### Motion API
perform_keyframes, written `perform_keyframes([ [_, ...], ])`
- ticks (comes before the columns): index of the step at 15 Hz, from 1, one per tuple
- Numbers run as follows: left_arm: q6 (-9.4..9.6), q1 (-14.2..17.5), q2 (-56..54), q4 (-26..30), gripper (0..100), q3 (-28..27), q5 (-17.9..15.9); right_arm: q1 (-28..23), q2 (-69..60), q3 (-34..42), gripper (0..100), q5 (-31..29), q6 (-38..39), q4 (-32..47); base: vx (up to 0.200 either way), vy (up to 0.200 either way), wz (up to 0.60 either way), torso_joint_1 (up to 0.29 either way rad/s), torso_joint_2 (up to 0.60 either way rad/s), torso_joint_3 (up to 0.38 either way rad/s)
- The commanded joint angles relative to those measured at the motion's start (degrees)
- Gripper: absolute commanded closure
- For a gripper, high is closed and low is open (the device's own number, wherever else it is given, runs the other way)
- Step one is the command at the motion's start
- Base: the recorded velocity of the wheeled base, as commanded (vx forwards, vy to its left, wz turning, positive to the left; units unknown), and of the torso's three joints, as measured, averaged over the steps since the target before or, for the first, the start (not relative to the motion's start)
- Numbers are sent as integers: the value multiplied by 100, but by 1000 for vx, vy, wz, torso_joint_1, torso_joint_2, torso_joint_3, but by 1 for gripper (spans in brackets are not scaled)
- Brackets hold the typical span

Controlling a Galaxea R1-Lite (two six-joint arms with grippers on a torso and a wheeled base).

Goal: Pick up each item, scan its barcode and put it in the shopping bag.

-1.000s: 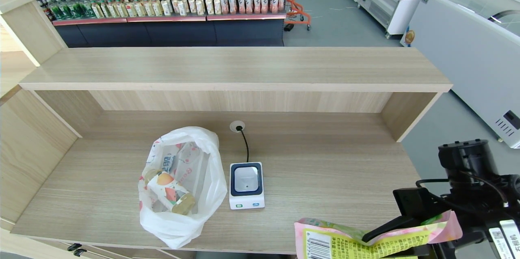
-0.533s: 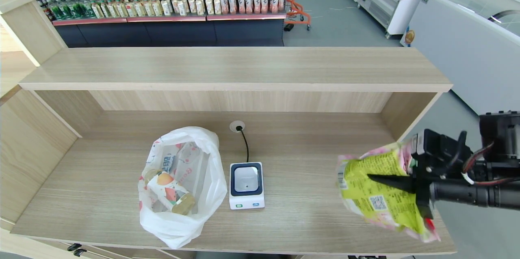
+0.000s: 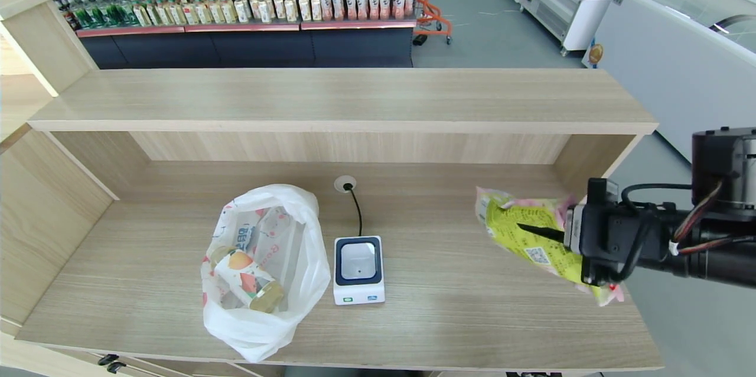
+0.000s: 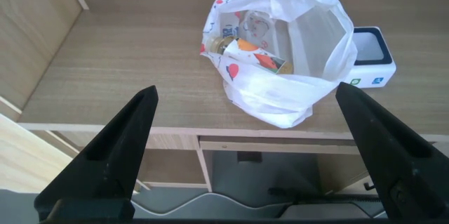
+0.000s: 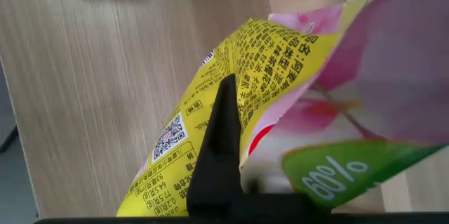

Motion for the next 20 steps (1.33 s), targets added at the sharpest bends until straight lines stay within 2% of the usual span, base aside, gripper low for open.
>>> perform_keyframes([
  [1, -1, 1, -2, -2, 0, 0, 1, 462, -60, 42, 100, 5, -795, 291, 0, 0, 0, 0, 0, 0],
  [4, 16, 1, -2, -2, 0, 0, 1, 479, -227, 51, 100, -13, -1876, 845, 0, 0, 0, 0, 0, 0],
  [7, 42, 1, -2, -2, 0, 0, 1, 462, -658, 15, 100, -470, -2614, 1662, 0, 0, 0, 0, 0, 0],
  [10, 16, 1, -2, -2, 0, 0, 1, 453, -948, -46, 100, -1006, -2940, 2040, 0, 67, 0, 2, 2, 2],
  [17, 16, 1, -2, -2, 0, 0, 1, 602, -456, -661, 100, -1032, -3300, 2066, 0, 200, 0, 6, 1, 0],
  [20, 34, 1, -2, -2, 0, 0, 1, 637, -219, -679, 100, -1041, -3660, 2321, 0, 0, 0, 0, 0, 0],
])
